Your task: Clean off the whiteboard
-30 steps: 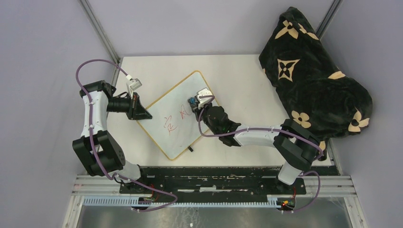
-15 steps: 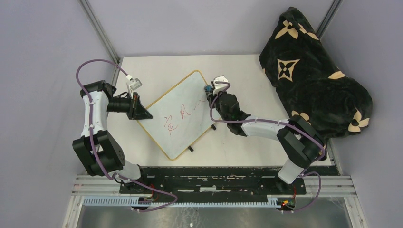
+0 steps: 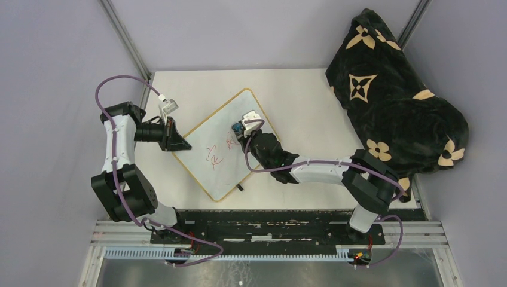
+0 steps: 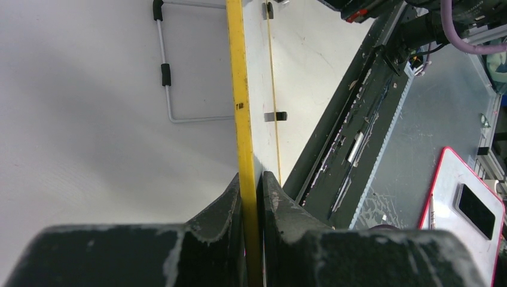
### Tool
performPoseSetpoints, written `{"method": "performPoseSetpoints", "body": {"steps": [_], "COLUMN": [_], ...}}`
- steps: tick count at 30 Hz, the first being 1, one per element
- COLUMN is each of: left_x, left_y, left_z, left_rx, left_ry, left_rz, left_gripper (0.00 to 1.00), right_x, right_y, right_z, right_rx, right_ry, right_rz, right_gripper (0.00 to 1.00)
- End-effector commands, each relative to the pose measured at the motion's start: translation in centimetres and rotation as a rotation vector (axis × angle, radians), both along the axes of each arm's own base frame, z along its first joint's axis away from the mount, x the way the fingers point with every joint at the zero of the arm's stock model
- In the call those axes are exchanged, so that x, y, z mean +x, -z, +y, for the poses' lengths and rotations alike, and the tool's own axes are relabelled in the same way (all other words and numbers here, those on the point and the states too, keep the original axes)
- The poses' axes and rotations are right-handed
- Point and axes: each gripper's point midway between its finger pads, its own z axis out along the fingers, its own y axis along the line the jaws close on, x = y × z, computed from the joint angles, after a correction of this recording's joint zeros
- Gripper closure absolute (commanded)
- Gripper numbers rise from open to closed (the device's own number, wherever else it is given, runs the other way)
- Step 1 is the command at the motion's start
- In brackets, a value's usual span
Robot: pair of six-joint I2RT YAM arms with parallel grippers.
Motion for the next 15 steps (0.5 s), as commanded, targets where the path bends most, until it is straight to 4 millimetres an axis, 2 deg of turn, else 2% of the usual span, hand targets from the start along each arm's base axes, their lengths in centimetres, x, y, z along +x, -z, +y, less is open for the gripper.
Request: {"method": "performPoseSetpoints", "body": {"steps": [1, 4, 9, 15], "left_x": [0.6, 0.5, 0.5, 0.5], "left_y": [0.8, 0.9, 0.9, 0.8], "left_z": [0.8, 0.8, 0.8, 0.8], "left_rx": [0.098, 0.102, 0.101, 0.1], "left_ry": [0.067, 0.07, 0.069, 0.067], "left_rz": [-0.131, -0.13, -0.13, -0.131], "left_gripper": [0.97, 0.97, 0.97, 0.97], "right_x": [-0.5, 0.6, 2.8, 5.1], "right_y": [-1.1, -0.3, 1.1, 1.0], "right_z": [1.8, 0.4, -3.6, -8.4], "right_rx": [0.029, 0.005, 0.008, 0.02], "right_ry": [-0.023, 0.04, 0.132, 0.235], "right_rz": [-0.019, -0.021, 0.006, 0.023], "right_gripper": [0.99, 0.99, 0.99, 0.99]}}
